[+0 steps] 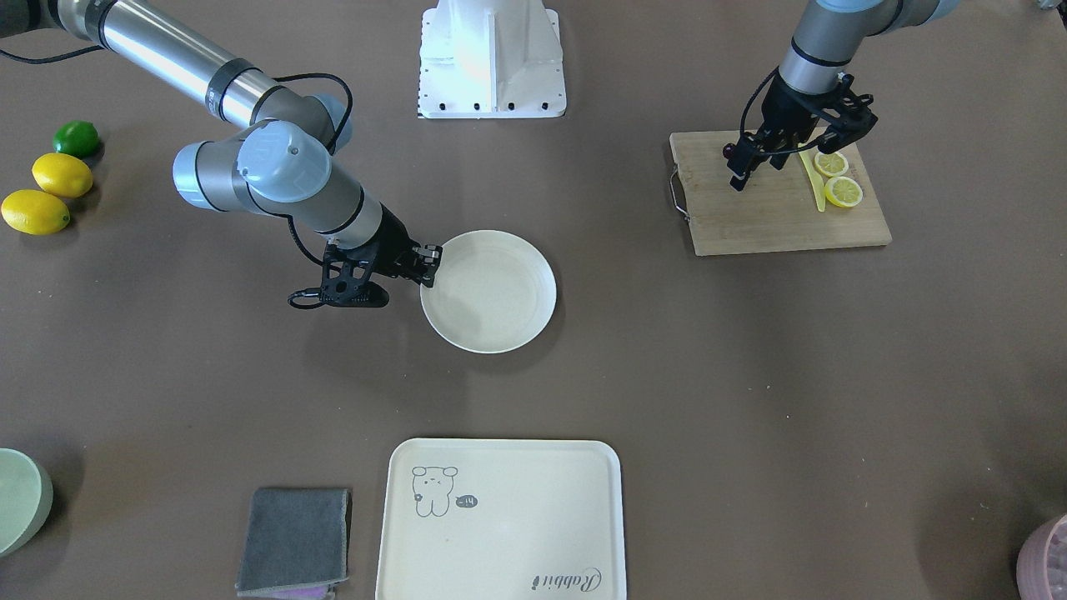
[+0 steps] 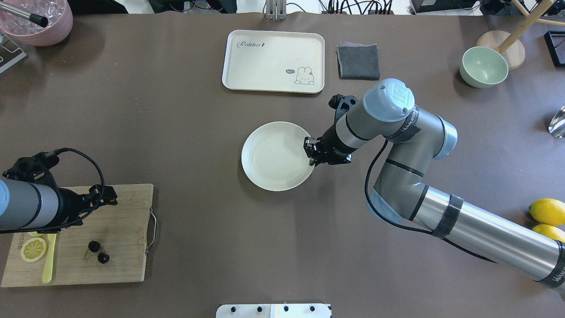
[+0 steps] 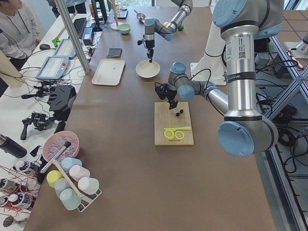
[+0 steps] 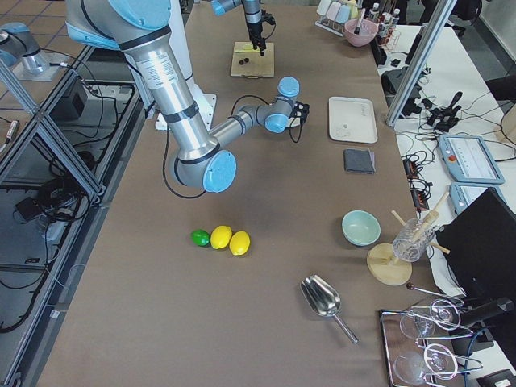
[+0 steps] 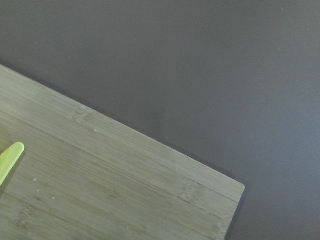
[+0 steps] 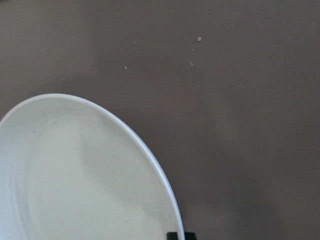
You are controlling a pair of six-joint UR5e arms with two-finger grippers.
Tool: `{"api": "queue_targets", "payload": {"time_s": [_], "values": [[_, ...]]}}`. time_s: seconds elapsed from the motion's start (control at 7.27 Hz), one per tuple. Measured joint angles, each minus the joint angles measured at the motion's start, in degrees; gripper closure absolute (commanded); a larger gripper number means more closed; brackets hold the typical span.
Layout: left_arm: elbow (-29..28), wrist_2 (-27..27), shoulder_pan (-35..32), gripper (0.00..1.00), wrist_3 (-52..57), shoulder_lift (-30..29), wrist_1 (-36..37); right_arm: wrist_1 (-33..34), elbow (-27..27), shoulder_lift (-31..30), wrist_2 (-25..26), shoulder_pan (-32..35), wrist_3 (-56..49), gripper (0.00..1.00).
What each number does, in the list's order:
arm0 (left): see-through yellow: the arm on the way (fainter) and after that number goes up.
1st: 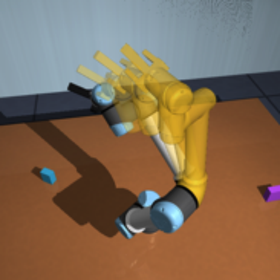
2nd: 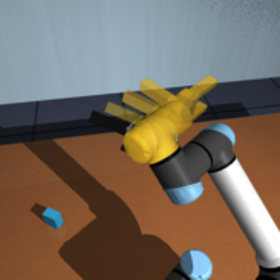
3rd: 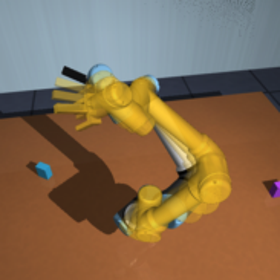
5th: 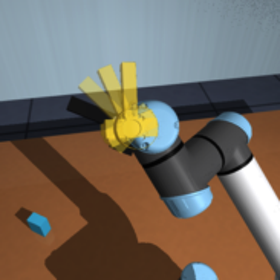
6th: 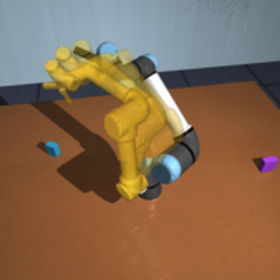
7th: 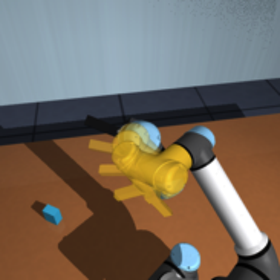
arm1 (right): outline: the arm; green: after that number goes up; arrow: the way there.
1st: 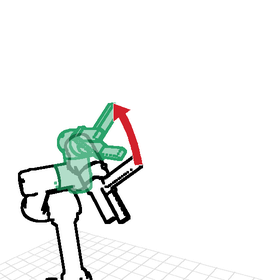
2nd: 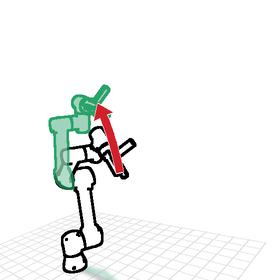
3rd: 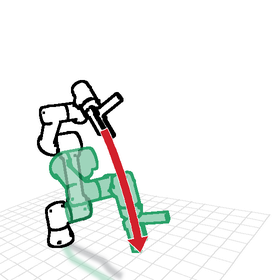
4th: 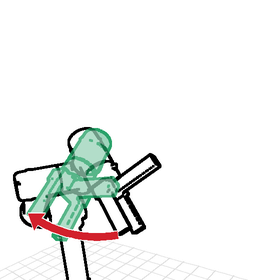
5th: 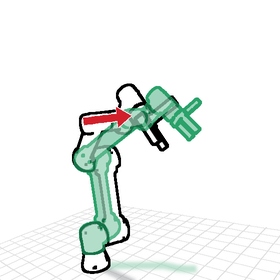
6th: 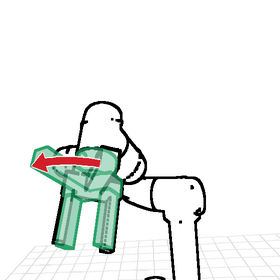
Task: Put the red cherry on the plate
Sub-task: 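Finish sliding the plate with the right gripper while the left gripper grasps the cherries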
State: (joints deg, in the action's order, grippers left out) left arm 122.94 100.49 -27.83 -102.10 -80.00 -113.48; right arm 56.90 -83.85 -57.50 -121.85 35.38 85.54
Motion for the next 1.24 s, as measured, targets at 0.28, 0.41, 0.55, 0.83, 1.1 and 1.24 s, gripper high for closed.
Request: {"api": "queue_targets", "payload": {"time_s": [0.28,0.41,0.55,0.83,1.1,1.24], "values": [[0.1,-2.3,3.1,0.07,-2.5,2.5,-2.5,-0.2,0.0,0.4,1.7,-0.8,1.5,0.01],[0.0,-3.5,4.6,0.08,-3.2,2.9,-2.8,-0.2,-0.1,0.4,1.9,-0.9,1.6,0.01],[-0.1,-4.2,5.7,0.11,-3.6,3.1,-2.9,-0.2,-0.3,0.3,2.0,-0.9,1.6,0.01],[-0.4,-5.2,7.6,0.25,-4.5,4.3,-3.0,-0.5,-0.7,0.1,2.0,-0.6,1.8,0.01],[-0.6,-6.6,9.4,0.35,-5.8,4.7,-3.1,-1.0,-1.5,-0.3,2.0,-0.1,2.0,0.01],[-0.8,-6.8,9.9,0.37,-6.1,4.7,-3.2,-1.1,-1.7,-0.5,2.0,0.0,2.0,0.01]]}}
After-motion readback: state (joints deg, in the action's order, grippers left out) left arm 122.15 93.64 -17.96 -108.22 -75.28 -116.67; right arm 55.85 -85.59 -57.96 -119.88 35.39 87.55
